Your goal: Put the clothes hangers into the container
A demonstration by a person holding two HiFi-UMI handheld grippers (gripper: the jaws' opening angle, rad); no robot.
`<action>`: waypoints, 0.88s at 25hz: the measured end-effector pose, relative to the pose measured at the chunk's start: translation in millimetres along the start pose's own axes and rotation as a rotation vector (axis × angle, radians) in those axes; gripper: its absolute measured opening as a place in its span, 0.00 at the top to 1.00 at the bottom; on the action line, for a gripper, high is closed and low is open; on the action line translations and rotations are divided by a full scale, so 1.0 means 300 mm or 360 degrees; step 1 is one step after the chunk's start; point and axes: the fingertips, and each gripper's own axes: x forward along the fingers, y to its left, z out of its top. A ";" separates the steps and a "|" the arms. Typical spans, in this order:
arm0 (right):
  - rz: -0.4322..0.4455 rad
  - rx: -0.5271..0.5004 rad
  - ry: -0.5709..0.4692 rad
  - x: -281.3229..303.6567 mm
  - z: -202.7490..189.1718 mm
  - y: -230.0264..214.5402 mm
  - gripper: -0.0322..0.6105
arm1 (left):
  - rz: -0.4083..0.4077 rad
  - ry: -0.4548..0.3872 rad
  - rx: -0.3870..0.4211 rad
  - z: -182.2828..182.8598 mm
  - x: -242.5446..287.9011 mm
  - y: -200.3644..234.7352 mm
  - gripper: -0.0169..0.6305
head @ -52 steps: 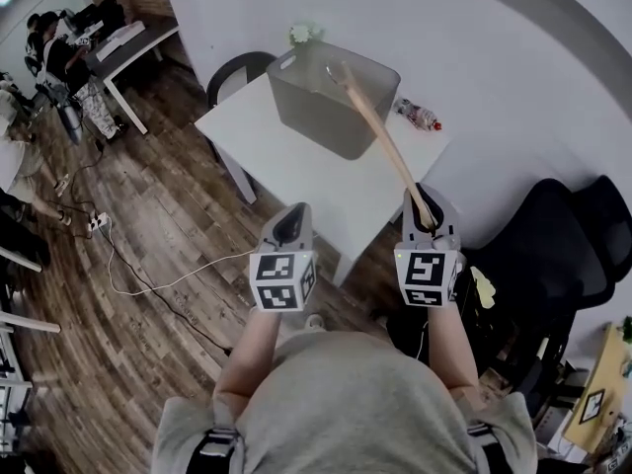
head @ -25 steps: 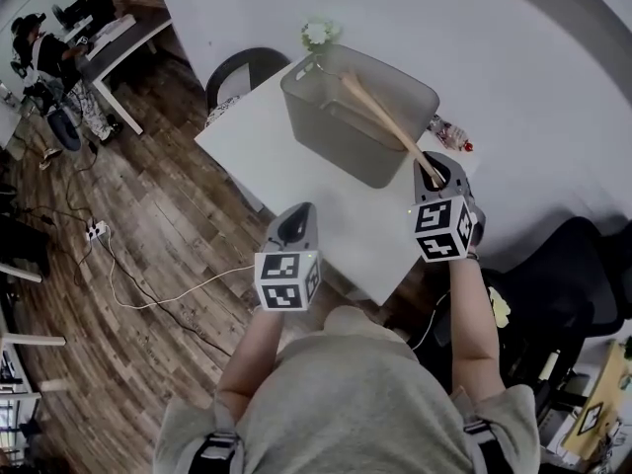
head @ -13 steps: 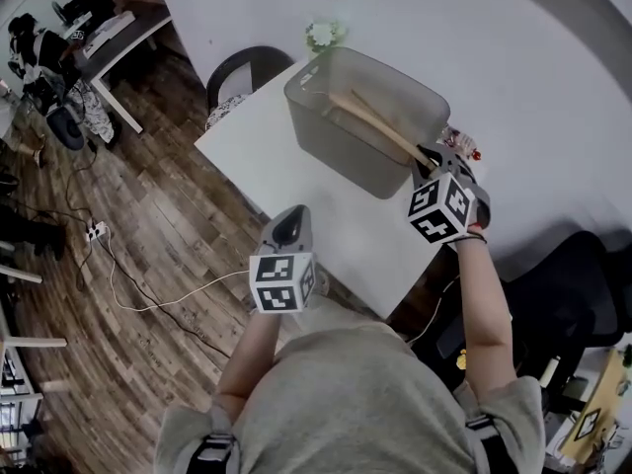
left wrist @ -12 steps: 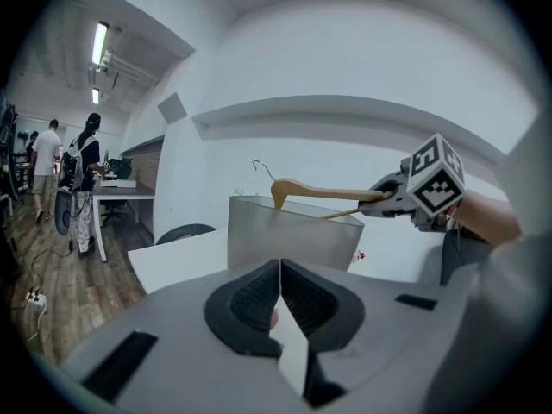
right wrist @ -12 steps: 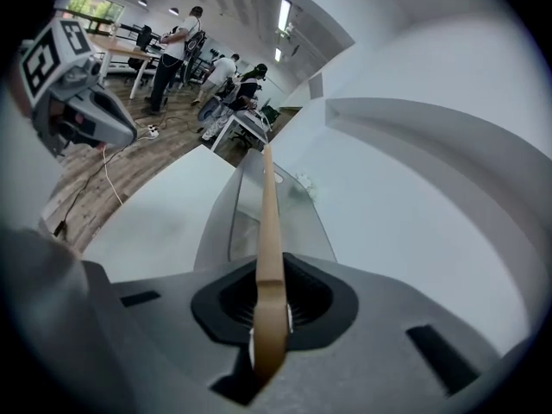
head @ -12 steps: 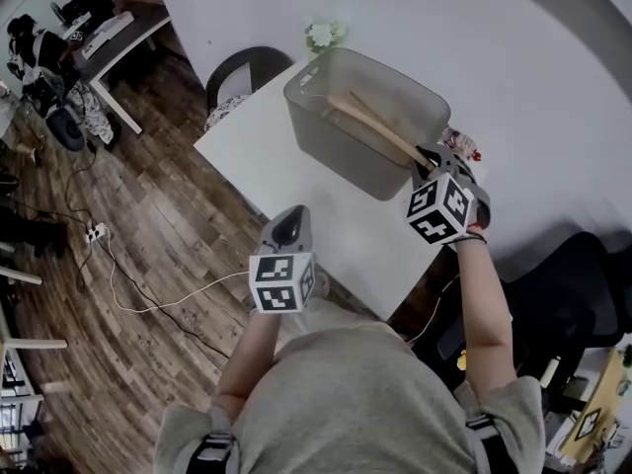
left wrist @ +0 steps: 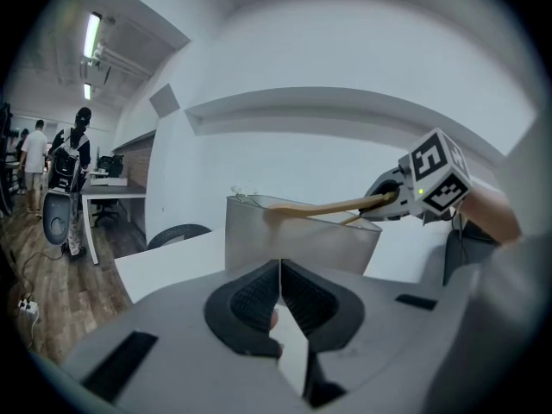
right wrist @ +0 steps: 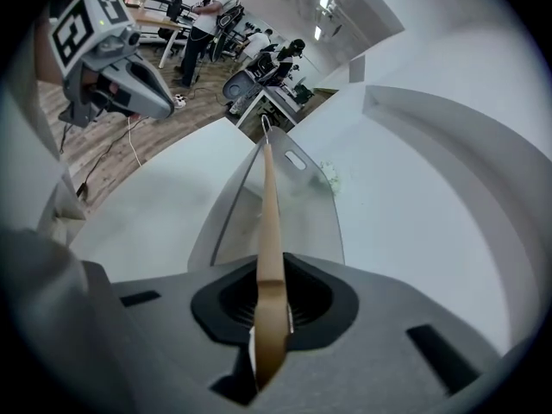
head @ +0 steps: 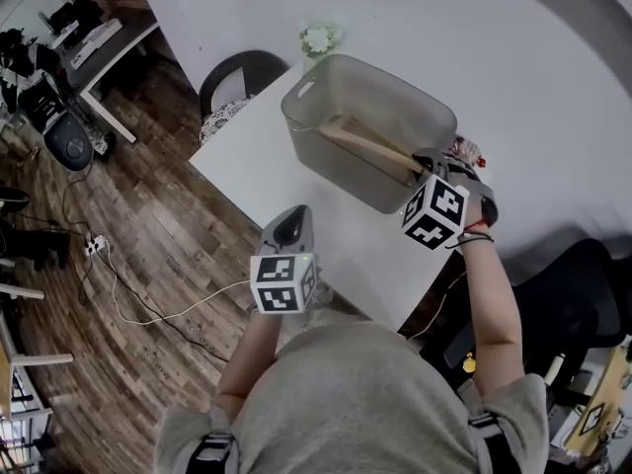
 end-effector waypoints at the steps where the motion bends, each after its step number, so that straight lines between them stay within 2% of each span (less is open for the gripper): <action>1: 0.0006 -0.0011 0.0008 0.006 0.004 -0.006 0.89 | -0.0004 0.0001 -0.0001 0.004 0.009 0.005 0.96; 14: -0.0009 -0.0099 -0.0030 0.017 0.056 -0.033 0.89 | -0.0037 0.0019 -0.0018 0.010 0.064 0.019 0.96; 22: 0.0047 -0.0170 -0.0043 0.039 0.076 0.007 0.88 | -0.0040 0.0017 -0.0030 -0.001 0.067 0.014 0.96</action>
